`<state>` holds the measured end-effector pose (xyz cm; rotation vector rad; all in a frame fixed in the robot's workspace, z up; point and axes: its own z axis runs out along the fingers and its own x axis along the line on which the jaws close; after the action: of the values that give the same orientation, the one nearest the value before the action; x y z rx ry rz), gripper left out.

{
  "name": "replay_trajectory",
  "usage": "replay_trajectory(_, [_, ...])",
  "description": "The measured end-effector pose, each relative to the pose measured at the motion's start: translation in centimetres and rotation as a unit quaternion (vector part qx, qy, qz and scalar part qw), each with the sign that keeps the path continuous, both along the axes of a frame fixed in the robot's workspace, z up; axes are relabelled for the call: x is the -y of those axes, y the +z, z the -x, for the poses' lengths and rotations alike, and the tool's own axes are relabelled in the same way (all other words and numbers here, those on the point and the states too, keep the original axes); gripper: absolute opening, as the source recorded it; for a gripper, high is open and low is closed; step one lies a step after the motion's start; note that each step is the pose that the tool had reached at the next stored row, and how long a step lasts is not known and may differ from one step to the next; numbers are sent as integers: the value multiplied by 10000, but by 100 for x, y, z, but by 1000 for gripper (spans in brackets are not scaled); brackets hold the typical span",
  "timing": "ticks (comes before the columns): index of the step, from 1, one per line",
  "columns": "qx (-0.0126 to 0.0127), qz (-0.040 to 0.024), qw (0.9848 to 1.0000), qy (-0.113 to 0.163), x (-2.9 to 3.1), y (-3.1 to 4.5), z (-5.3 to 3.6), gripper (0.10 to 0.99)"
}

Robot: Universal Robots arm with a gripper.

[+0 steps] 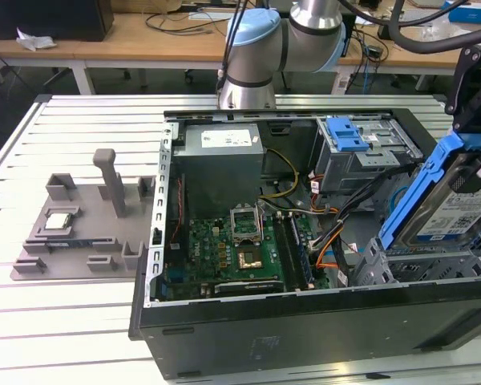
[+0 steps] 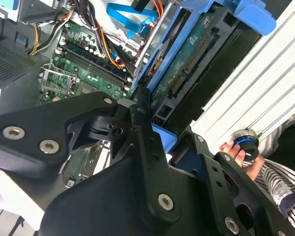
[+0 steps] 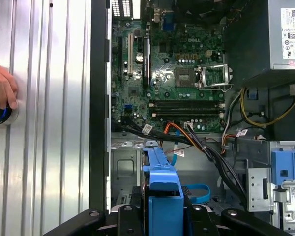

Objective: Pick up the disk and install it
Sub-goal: 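Insert the disk into the insertion slot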

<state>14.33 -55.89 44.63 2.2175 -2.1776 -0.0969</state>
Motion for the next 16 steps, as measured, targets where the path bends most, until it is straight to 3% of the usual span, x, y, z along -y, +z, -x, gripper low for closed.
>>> replay_trajectory(6, [0, -1, 10000, 0, 0, -64, 0, 369])
replay_trajectory(10, [0, -1, 10000, 0, 0, -192, 0, 369])
replay_trajectory(16, [-1, 0, 10000, 0, 0, -310, 0, 369])
